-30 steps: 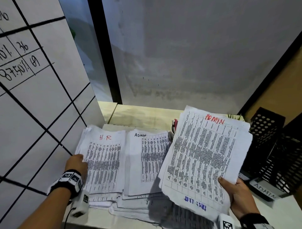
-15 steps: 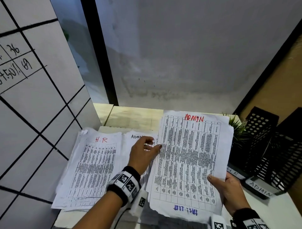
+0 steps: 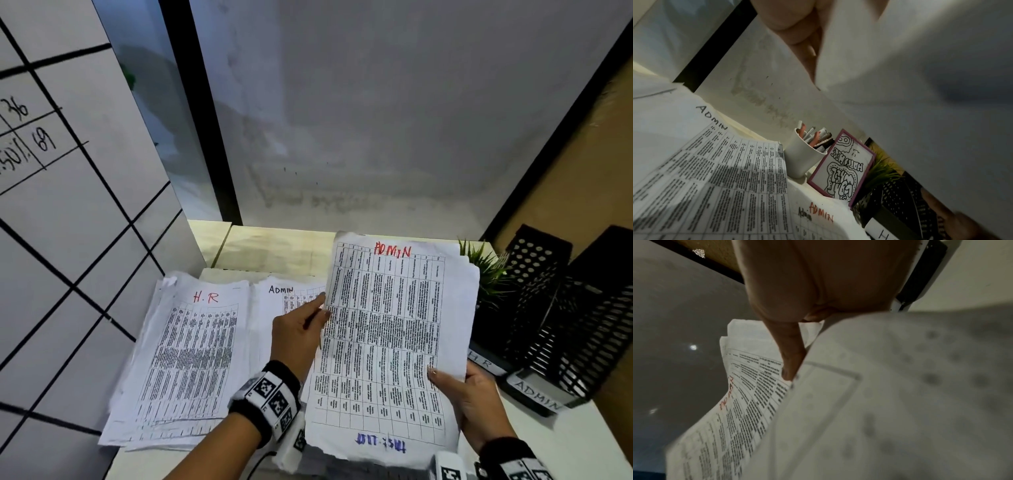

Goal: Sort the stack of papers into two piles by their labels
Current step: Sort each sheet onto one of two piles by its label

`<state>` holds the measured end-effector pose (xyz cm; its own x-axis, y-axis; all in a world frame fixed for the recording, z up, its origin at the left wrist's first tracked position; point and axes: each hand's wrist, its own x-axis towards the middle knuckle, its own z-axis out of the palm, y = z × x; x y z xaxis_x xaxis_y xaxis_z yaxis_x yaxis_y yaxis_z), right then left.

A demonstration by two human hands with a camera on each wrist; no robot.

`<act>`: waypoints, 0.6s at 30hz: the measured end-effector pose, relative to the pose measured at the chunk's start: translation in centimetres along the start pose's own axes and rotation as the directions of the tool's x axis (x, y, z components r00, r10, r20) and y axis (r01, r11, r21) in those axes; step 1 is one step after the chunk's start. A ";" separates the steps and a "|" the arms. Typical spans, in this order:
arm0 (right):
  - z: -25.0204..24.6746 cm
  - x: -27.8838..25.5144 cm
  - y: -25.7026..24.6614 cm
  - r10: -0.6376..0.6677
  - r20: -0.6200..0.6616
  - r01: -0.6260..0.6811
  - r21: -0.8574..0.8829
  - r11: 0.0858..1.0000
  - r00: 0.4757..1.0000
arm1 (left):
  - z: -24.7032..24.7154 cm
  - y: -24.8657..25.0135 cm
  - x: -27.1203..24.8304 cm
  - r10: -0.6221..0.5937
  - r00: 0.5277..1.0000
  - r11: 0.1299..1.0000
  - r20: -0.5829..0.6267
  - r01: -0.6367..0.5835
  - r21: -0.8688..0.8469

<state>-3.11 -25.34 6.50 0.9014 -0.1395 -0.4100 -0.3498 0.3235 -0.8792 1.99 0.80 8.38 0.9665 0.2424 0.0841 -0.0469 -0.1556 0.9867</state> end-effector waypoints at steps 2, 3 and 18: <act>0.0 0.1 0.1 0.010 -0.002 -0.010 -0.002 1.000 1.000 | -0.3 -0.1 -0.6 0.173 0.985 0.982 0.024 -0.175 0.075; 0.1 0.0 0.0 0.007 0.008 -0.007 0.002 1.000 1.000 | -0.5 -0.2 -0.9 0.267 0.963 0.958 0.036 -0.269 0.097; -5.6 4.3 4.8 -0.281 0.456 -0.064 0.606 0.793 0.844 | 0.3 1.1 -4.8 0.085 0.976 0.996 0.202 -0.077 -0.050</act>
<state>-2.28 -29.60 -0.82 0.9758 0.2185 0.0120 -0.1799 0.8325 -0.5239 -2.65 -0.78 8.98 0.9900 0.0300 0.1381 -0.1333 -0.1257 0.9831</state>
